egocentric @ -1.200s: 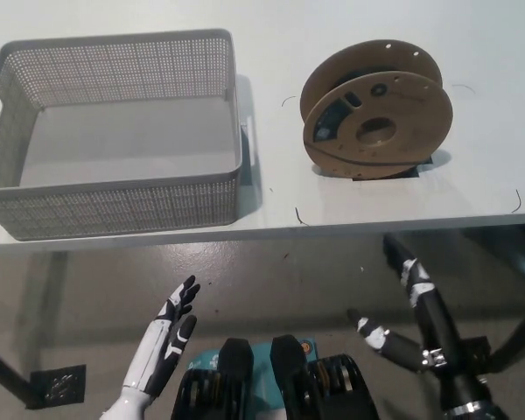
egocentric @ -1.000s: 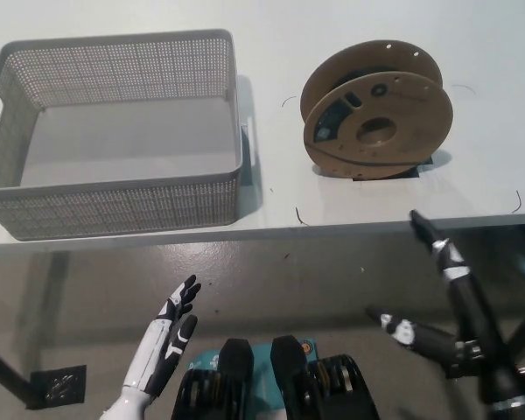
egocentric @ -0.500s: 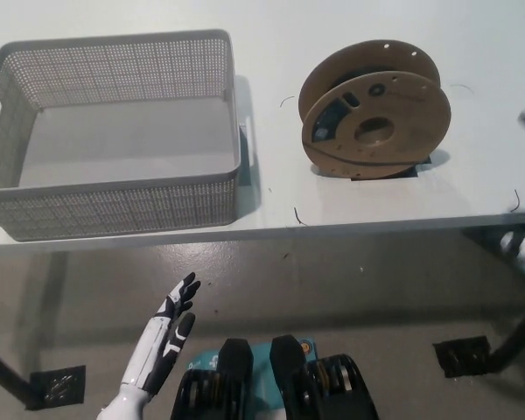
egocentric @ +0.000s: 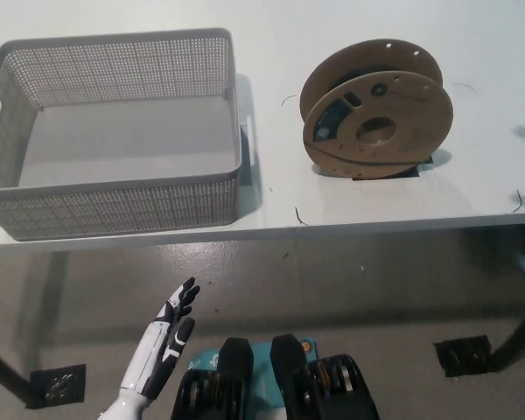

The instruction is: Use the right hand to pick up a 3d printing filament and place it into a container on the left side

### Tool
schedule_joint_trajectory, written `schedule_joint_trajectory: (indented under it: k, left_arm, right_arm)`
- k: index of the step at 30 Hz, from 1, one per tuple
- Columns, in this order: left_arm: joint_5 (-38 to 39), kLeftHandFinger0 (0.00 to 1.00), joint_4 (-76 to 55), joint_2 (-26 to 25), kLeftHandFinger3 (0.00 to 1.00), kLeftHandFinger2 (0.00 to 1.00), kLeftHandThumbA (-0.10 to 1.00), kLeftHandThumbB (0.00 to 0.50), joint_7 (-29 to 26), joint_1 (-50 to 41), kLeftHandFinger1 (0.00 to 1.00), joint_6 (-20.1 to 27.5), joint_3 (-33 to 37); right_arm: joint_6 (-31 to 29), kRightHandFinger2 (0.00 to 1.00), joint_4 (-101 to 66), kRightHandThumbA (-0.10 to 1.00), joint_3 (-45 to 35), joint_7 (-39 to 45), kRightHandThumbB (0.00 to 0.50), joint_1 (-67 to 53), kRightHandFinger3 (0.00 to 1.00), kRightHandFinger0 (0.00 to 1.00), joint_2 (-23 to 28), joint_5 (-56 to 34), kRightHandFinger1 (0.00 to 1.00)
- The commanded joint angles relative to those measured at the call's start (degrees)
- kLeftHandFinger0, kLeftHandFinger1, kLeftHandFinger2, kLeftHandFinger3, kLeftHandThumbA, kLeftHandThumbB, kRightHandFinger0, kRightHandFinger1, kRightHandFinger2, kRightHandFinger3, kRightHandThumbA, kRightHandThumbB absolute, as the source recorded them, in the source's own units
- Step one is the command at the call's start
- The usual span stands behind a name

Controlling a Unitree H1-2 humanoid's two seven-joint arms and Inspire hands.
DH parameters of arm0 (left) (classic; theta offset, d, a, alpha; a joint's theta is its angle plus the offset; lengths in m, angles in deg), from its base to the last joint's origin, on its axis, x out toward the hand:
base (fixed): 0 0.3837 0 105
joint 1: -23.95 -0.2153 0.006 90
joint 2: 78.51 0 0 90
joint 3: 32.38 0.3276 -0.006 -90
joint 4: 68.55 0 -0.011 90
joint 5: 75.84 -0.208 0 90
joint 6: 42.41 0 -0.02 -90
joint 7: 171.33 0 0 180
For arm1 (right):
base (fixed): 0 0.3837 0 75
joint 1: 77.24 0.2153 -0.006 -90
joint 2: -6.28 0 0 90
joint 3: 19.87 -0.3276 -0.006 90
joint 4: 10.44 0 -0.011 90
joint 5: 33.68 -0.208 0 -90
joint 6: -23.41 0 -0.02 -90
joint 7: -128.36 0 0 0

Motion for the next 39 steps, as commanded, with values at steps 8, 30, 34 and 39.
schedule_joint_trajectory:
  k: [8, 30, 34, 39]
  left_arm:
    - [-0.48, 1.00, -0.08, -0.52, 1.00, 1.00, 1.00, 0.377, -0.12, 1.18, 1.00, 2.52, 1.02]
    - [-1.33, 1.00, -1.39, -1.10, 1.00, 1.00, 1.00, 0.314, -1.41, -1.92, 1.00, 2.52, 3.02]
    - [-1.02, 1.00, -1.49, -1.36, 1.00, 1.00, 1.00, 0.318, -1.53, -1.87, 1.00, 2.52, 3.00]
    - [-0.74, 1.00, -1.40, -1.27, 1.00, 1.00, 1.00, 0.319, -1.13, -1.72, 1.00, 2.52, 3.00]
  right_arm:
    - [2.04, 1.00, 19.08, 1.00, 13.25, 17.75, 0.333, 25.44, 1.00, 1.00, -2.29, 3.07, 1.00]
    - [-7.38, 1.00, 59.97, 1.00, 19.21, 18.65, 0.361, 43.55, 1.00, 1.00, -21.70, 7.28, 1.00]
    - [-6.86, 1.00, 62.62, 1.00, 20.61, 18.61, 0.354, 44.58, 1.00, 1.00, -23.33, 9.61, 1.00]
    - [-10.90, 1.00, 68.30, 1.00, 24.62, 19.54, 0.380, 45.72, 1.00, 1.00, -24.61, 13.79, 1.00]
